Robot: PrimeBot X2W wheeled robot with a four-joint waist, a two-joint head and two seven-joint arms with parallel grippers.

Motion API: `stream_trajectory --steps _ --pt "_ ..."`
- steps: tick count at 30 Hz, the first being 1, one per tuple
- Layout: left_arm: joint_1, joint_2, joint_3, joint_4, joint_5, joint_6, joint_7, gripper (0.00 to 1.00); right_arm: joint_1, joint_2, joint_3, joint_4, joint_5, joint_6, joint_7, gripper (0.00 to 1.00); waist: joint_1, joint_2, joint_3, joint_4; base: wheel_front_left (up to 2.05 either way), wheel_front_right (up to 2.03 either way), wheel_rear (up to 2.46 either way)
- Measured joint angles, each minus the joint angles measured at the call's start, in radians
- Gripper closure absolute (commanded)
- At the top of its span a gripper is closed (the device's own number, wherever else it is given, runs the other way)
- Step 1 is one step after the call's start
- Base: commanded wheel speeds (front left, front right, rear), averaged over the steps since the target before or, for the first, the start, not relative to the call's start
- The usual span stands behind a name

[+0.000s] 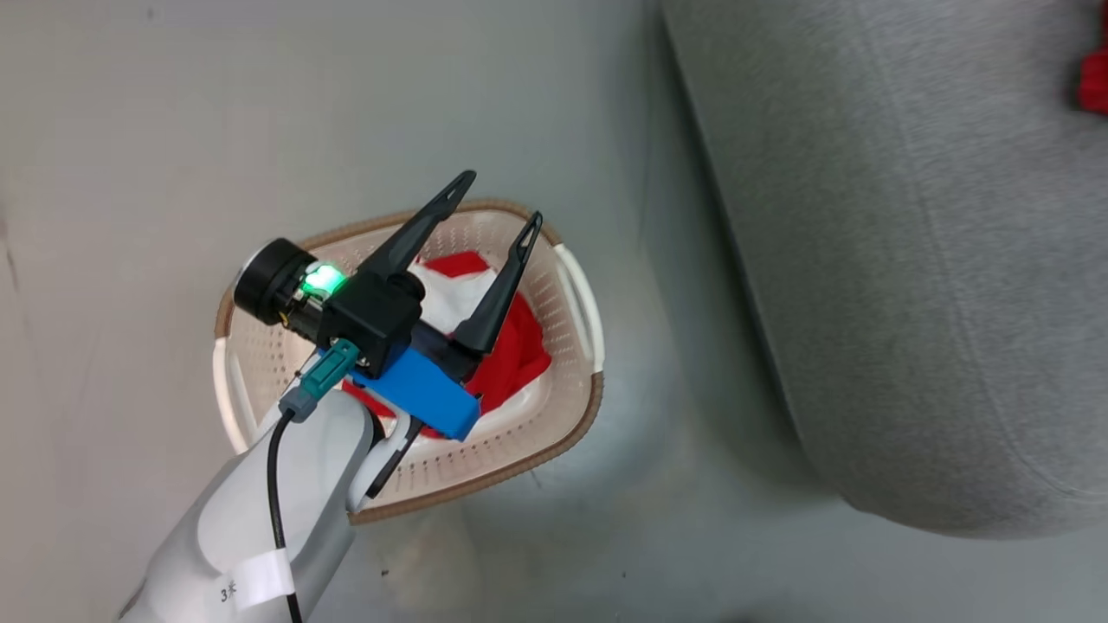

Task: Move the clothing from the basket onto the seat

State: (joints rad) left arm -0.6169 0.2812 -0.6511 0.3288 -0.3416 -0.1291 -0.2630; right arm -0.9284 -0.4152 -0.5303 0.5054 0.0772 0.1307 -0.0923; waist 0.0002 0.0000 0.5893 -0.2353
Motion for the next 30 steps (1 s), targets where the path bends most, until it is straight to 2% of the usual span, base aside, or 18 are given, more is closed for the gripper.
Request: stream_trajectory --steps 6,9,21,22,23,24,25,30 --pt "-0.021 0.003 0.009 -0.034 0.018 0.001 0.0 0.0 0.024 -0.004 -0.078 0.085 -0.046 0.0 -0.027 1.0 0.0 0.0 0.079 0.039 0.0 0.0 0.0" --pt "-0.021 0.004 0.014 -0.039 0.024 0.005 0.0 0.0 0.039 0.016 -0.116 0.158 -0.07 0.0 -0.04 1.0 0.0 0.0 0.103 0.052 0.0 0.0 0.0" --pt "-0.015 0.003 0.023 -0.044 0.026 0.006 0.0 0.0 0.028 0.026 -0.152 0.336 -0.142 0.0 -0.109 1.0 0.0 0.0 0.108 0.062 0.0 0.0 0.0" --pt "-0.015 0.003 0.023 -0.043 0.026 0.006 0.0 0.0 0.026 0.025 -0.153 0.345 -0.145 0.0 -0.113 0.85 -0.0001 0.0 0.105 0.062 0.0 0.0 0.0" --pt "-0.014 0.003 0.024 -0.043 0.026 0.005 0.0 0.0 0.024 0.023 -0.153 0.354 -0.147 0.0 -0.115 0.61 -0.0001 0.0 0.103 0.062 0.0 0.0 0.0" --pt "-0.013 0.004 0.025 -0.042 0.026 0.005 0.0 0.0 0.022 0.021 -0.153 0.362 -0.147 0.0 -0.116 0.46 -0.0001 0.0 0.101 0.062 0.0 0.0 0.0" --pt "-0.011 0.003 0.026 -0.041 0.026 0.005 0.0 0.0 0.019 0.019 -0.153 0.371 -0.151 0.0 -0.118 0.0 -0.0001 0.0 0.098 0.061 0.0 0.0 0.0" --pt "-0.004 -0.001 0.029 -0.035 0.025 0.005 0.0 0.0 0.012 0.014 -0.15 0.397 -0.159 0.0 -0.129 0.0 -0.0001 0.0 0.086 0.061 0.0 0.0 0.0"
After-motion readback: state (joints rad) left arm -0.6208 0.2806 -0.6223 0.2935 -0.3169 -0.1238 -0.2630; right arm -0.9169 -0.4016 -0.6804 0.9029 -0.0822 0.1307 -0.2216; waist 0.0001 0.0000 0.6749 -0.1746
